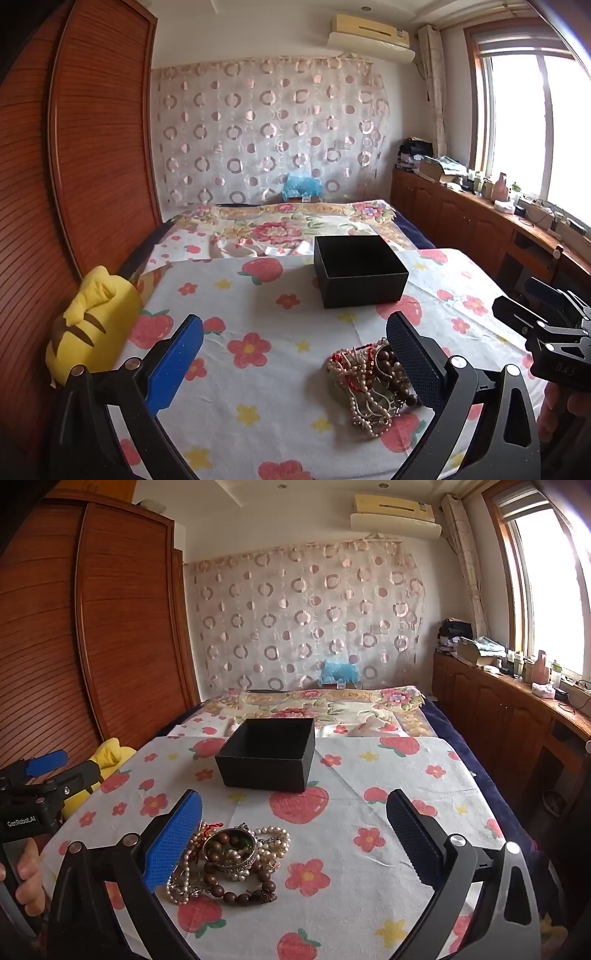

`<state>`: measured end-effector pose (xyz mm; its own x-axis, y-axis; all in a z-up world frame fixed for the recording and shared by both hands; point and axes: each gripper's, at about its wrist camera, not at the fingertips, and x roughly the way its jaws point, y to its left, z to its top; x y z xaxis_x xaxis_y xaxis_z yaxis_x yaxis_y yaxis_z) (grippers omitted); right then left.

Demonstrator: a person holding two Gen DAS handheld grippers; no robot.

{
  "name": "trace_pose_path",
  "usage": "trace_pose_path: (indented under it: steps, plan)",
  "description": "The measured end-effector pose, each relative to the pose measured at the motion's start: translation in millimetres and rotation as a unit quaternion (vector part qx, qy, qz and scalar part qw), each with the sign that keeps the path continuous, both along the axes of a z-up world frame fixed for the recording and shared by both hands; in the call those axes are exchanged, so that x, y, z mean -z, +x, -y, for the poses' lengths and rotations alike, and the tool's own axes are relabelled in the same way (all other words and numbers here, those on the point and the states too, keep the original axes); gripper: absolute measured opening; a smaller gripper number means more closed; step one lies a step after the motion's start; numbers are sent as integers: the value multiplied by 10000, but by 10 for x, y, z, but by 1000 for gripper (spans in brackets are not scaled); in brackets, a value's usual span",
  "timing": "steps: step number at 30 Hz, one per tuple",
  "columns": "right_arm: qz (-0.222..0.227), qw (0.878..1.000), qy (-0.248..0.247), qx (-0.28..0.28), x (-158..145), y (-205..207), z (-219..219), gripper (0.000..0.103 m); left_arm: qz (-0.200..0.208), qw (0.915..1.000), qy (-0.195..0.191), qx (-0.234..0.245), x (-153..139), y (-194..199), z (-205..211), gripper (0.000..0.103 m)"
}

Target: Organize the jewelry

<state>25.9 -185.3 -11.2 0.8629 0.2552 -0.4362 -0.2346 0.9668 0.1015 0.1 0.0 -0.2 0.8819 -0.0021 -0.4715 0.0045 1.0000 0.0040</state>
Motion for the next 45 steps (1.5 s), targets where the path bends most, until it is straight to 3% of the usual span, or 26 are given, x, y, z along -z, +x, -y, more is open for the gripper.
trace_pose_path:
  steps: [45]
  plan:
    - [46,10000,5,22,-22,-12,11,101,-17,10000,-4,-5,-1,1,0,96]
